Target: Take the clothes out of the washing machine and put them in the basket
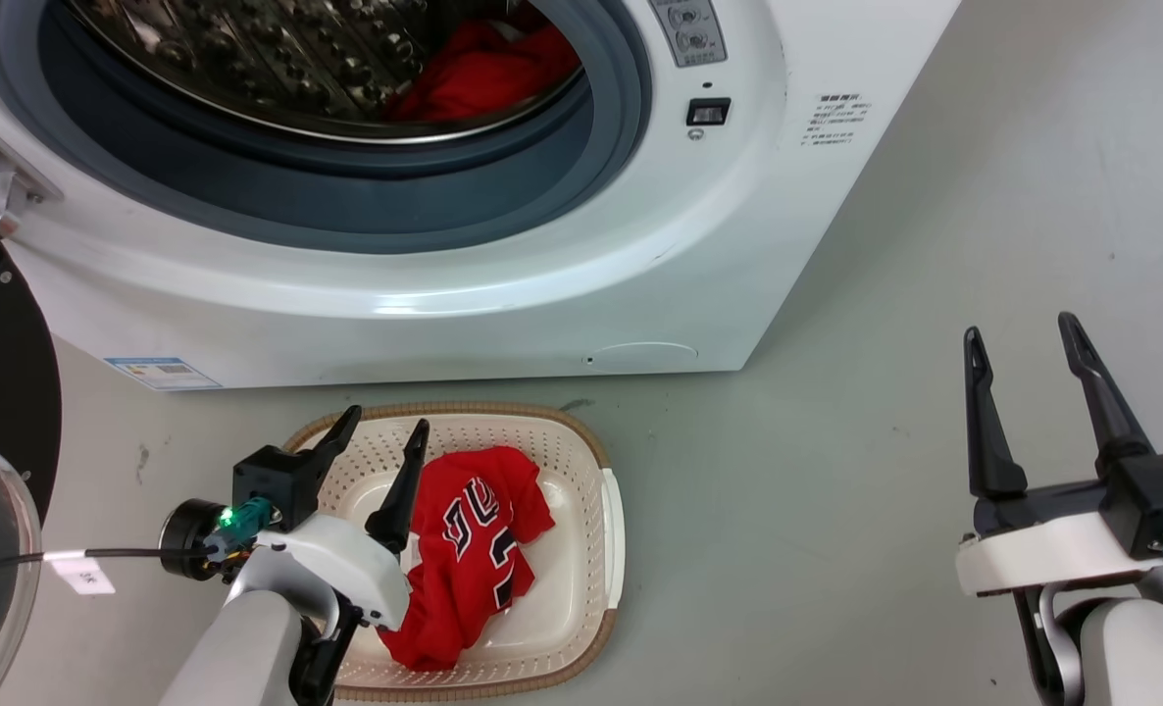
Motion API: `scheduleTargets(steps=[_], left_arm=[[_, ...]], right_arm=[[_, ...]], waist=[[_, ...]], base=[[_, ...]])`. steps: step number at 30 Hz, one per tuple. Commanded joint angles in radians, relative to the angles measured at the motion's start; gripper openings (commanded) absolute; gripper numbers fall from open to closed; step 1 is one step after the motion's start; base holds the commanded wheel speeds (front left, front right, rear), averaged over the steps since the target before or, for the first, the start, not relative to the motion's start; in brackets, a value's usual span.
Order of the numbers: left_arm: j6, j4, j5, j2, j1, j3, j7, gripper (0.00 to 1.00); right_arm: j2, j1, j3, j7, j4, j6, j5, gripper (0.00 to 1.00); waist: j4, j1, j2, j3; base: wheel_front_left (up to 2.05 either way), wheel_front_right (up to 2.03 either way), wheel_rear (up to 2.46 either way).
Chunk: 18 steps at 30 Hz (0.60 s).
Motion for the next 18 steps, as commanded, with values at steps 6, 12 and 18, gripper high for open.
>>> scheduleTargets(steps=[6, 12, 18], left_arm=[[0.001, -0.128, 0.061, -0.022, 0.082, 0.069, -0.002, 1.00], [0.001, -0.172, 0.085, -0.016, 0.079, 0.095, -0.002, 1.00], [0.001, -0.175, 0.072, 0.046, -0.036, 0.086, -0.002, 1.00]], right_arm=[[0.000, 0.038, 0.002, -0.002, 0.018, -0.001, 0.033, 1.00], [0.000, 0.042, 0.012, -0.002, 0.019, -0.001, 0.048, 1.00], [0.000, 0.015, 0.027, -0.002, 0.007, -0.001, 0.065, 1.00]], waist=[[-0.013, 0.0002, -0.0001, -0.046], [-0.037, 0.0002, -0.0001, -0.052], [-0.098, 0.0002, -0.0001, 0.003]], base=[[0.00, 0.00, 0.00], [0.00, 0.00, 0.00], [0.00, 0.00, 0.00]])
